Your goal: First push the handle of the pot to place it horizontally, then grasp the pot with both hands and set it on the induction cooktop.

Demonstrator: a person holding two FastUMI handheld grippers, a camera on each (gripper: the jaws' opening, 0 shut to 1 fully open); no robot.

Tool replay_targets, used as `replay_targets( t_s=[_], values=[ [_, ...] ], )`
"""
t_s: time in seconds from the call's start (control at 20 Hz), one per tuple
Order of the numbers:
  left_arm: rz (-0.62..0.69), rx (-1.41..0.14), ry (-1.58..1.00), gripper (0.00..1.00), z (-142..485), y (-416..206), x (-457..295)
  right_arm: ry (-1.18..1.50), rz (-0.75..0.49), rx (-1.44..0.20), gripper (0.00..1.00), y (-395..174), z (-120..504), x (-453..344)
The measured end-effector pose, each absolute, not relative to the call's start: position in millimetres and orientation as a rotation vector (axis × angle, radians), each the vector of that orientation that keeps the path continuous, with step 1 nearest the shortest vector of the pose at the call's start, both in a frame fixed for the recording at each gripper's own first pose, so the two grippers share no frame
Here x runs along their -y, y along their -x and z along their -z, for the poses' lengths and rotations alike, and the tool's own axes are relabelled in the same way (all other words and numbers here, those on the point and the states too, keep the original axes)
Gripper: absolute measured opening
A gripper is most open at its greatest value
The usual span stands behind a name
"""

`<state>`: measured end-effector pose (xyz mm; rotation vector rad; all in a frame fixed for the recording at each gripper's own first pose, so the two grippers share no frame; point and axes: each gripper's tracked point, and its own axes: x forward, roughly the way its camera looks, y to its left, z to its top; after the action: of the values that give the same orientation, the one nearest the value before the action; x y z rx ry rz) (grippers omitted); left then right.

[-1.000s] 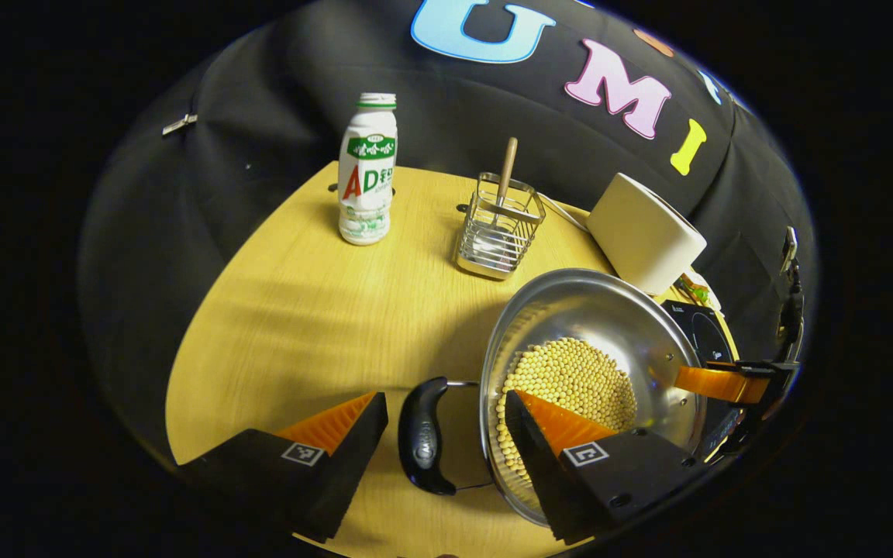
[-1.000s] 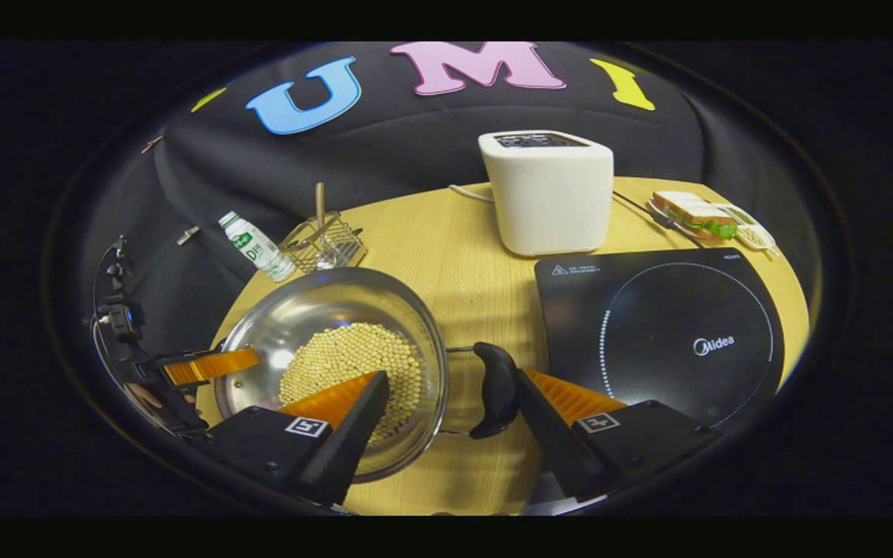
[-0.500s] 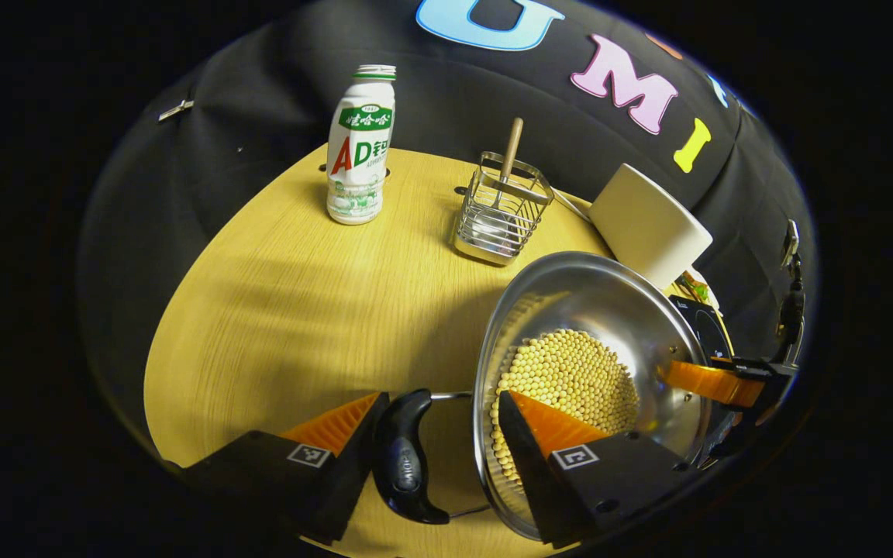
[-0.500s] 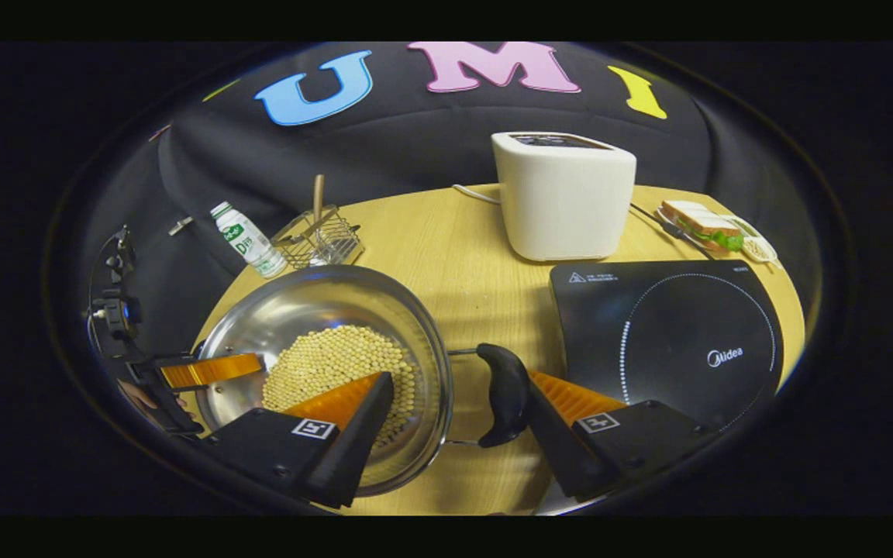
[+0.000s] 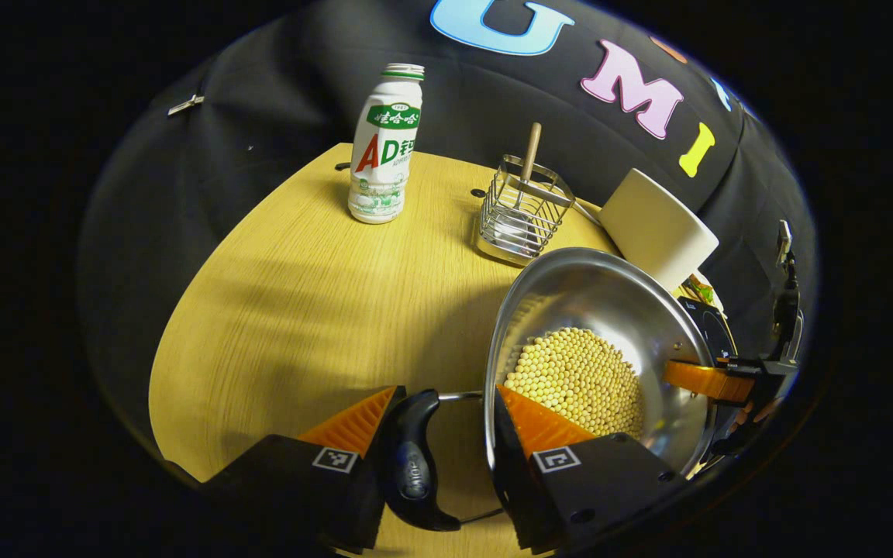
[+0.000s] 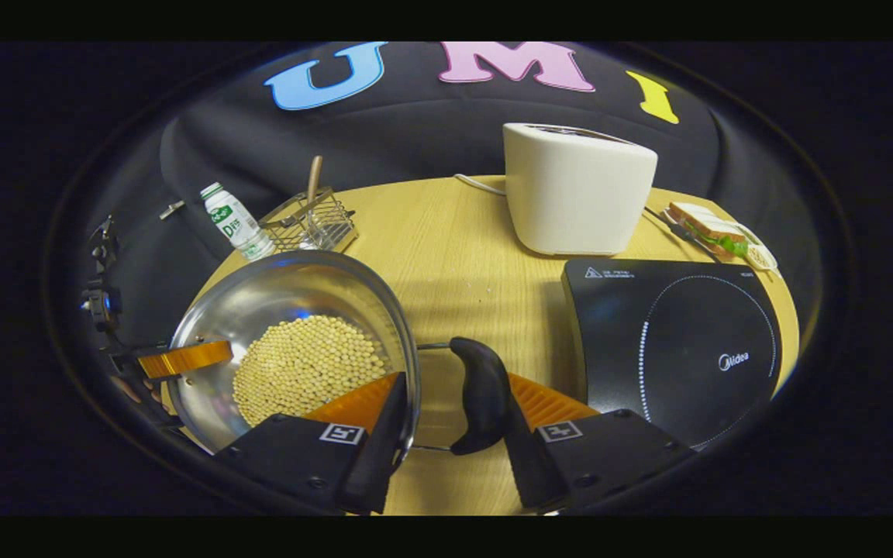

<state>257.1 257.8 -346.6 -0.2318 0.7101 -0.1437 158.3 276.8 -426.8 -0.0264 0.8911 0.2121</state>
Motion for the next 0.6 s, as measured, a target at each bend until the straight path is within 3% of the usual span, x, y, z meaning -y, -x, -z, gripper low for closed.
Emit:
replay_targets(
  t_s=[0.25,0.6],
  values=[
    [0.134,-0.714,0.223,0.66,346.8,-257.0,-259.5,0.027,-0.210,-0.901,0.60,-156.7,427.0,-278.1],
    [0.084,-0.711,0.255,0.62,342.5,-247.1,-264.8,0.035,-0.229,-0.911,0.60,-150.1,426.0,-281.4]
  ],
)
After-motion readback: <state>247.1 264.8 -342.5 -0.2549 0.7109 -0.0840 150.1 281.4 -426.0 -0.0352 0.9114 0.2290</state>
